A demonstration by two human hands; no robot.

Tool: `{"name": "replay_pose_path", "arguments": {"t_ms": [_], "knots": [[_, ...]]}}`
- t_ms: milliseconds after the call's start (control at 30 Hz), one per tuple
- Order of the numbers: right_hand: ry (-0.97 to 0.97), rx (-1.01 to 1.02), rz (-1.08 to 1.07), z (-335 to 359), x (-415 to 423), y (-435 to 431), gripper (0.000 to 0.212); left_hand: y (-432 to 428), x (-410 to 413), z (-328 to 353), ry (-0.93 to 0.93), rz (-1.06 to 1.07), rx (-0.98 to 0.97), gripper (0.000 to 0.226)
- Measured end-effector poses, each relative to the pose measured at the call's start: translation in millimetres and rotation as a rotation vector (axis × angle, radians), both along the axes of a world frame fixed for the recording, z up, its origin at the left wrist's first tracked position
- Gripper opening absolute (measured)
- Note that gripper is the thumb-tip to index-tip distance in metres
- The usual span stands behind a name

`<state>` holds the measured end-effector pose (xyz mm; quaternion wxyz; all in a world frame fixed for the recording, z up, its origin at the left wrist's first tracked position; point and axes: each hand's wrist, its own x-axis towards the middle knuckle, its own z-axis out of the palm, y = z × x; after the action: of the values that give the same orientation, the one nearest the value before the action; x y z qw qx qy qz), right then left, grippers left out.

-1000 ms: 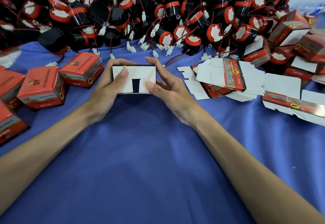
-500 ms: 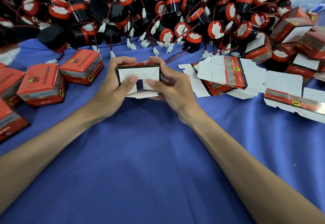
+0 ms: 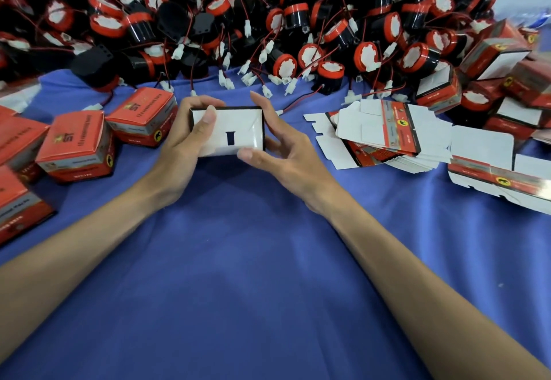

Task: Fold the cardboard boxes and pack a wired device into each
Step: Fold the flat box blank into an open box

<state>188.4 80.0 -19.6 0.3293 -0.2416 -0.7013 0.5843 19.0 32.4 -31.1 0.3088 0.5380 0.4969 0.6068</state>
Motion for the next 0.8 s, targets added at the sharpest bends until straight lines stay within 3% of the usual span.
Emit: {"name": "replay_pose_path", "arguments": {"t_ms": [200,333,400,500,600,800], "knots": [[0.161,-0.124,-0.087,-2,-3,-3,0.054,-6,6,1,0.115,-0.073,0.023,0.065],[0.263,-0.213,-0.140,-2,-9,-9,0.061,-6,9,-4,0.404,0.003,0.104,0.046],[0.296,-0.250,-0.170,-4,-13,-11,0.070,-6,9,-4,0.460,0.030,0.156,0.043],[0.344,-0.340,-0.180,-7,-18,-12,0.077,-4,8,-2,0.450,0.057,0.221,0.038],[0.374,-0.407,-0.101,-10,-22,-13,0.059,-4,8,-3,0.437,0.065,0.245,0.038],[0.329,-0.307,-0.089,-8,-19,-14,0.050,-5,8,-2,0.374,0.050,0.266,0.028]]}}
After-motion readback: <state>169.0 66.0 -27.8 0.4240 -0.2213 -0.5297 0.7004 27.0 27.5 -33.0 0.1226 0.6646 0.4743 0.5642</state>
